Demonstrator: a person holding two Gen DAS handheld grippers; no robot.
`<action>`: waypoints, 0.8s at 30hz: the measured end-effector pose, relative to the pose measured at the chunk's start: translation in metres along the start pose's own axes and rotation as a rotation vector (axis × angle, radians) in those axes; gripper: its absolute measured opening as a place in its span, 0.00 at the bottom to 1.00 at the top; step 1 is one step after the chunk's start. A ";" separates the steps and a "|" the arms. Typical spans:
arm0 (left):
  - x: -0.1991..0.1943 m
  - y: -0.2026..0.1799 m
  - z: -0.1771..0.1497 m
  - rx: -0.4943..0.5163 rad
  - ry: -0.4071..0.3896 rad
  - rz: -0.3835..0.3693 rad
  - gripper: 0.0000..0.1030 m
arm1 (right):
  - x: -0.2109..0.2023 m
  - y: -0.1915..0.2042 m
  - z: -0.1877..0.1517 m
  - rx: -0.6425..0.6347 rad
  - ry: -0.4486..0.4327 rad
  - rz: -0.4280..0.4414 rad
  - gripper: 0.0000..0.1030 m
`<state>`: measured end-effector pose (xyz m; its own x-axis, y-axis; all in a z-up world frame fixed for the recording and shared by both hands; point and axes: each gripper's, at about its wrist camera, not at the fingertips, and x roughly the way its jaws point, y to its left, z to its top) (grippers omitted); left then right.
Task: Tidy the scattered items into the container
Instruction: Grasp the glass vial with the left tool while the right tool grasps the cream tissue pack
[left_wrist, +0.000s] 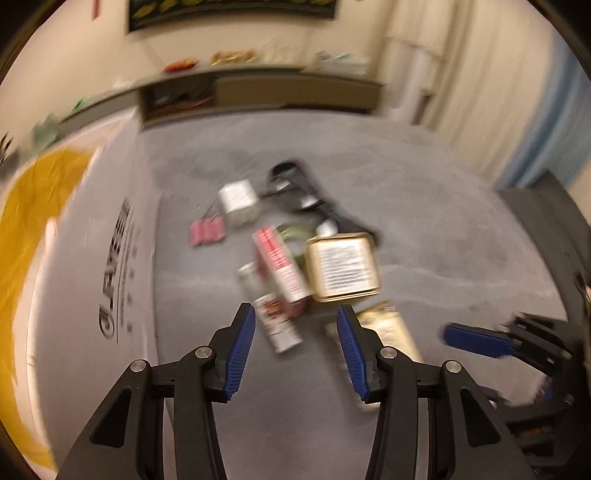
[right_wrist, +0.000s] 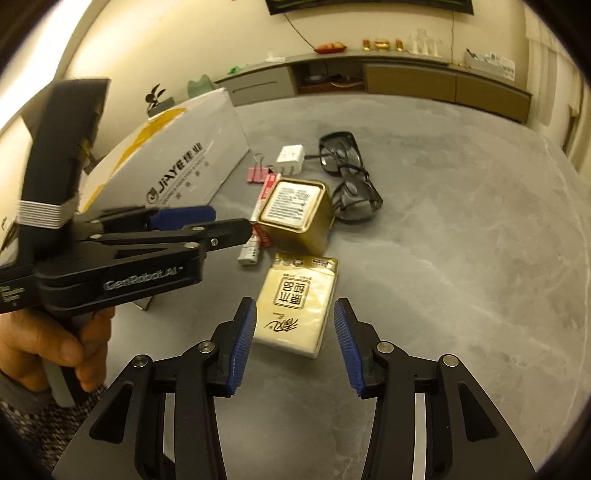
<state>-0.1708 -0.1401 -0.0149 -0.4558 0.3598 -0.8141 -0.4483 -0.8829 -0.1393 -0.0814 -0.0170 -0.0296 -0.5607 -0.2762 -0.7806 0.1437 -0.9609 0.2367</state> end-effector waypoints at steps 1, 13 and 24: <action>0.003 0.002 0.001 -0.006 -0.004 -0.008 0.46 | 0.003 0.000 0.000 0.009 0.000 0.000 0.50; 0.037 0.009 -0.002 -0.026 0.048 0.015 0.47 | 0.046 0.013 0.004 0.001 0.059 -0.096 0.61; 0.042 0.014 -0.004 -0.036 0.005 0.059 0.41 | 0.043 -0.005 0.000 0.007 0.059 -0.187 0.60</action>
<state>-0.1929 -0.1392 -0.0531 -0.4767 0.3058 -0.8242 -0.3931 -0.9128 -0.1113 -0.1066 -0.0239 -0.0640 -0.5282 -0.0939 -0.8439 0.0362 -0.9955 0.0881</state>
